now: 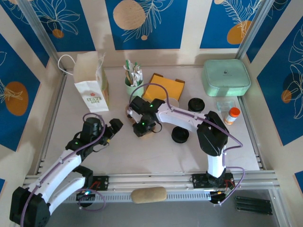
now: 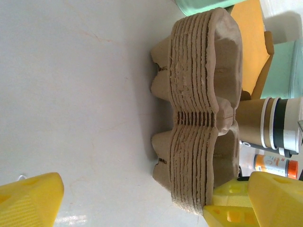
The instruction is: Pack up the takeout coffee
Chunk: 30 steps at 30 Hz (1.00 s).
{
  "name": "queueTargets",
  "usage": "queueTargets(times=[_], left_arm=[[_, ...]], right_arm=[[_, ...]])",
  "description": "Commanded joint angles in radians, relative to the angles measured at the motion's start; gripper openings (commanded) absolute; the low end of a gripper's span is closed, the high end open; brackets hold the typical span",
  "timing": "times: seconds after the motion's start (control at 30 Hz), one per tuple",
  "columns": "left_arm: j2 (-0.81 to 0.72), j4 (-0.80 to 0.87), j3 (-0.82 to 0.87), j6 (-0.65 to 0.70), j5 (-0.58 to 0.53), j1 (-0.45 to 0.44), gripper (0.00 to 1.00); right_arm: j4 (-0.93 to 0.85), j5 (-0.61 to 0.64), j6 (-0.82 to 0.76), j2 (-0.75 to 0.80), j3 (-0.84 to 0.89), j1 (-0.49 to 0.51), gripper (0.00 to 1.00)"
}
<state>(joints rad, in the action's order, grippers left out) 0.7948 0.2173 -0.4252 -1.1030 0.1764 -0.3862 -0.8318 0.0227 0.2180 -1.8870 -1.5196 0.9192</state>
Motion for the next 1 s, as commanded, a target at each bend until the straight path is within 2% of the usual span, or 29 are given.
queueTargets(times=[0.0,0.13,0.23,0.5,0.73,0.97], left_arm=[[0.007,-0.031,0.005,-0.008,0.027,0.01,0.99],[0.018,-0.046,0.006,-0.008,0.04,0.01,1.0],[0.026,-0.057,0.005,-0.01,0.048,0.01,0.99],[0.026,-0.062,0.007,-0.008,0.055,0.01,0.99],[0.028,-0.073,0.012,-0.011,0.055,0.01,0.99],[0.03,-0.073,0.006,-0.01,0.059,0.011,0.99]], right_arm=[[-0.019,-0.05,0.015,0.047,-0.033,-0.005,0.18],[-0.015,-0.055,0.018,0.039,-0.03,-0.006,0.19],[-0.018,-0.051,0.018,0.031,-0.028,-0.007,0.28],[-0.047,0.013,-0.017,0.087,-0.008,-0.033,0.37],[-0.049,0.103,0.029,0.136,0.021,-0.1,0.37],[-0.081,0.177,0.101,0.085,0.008,-0.152,0.36]])
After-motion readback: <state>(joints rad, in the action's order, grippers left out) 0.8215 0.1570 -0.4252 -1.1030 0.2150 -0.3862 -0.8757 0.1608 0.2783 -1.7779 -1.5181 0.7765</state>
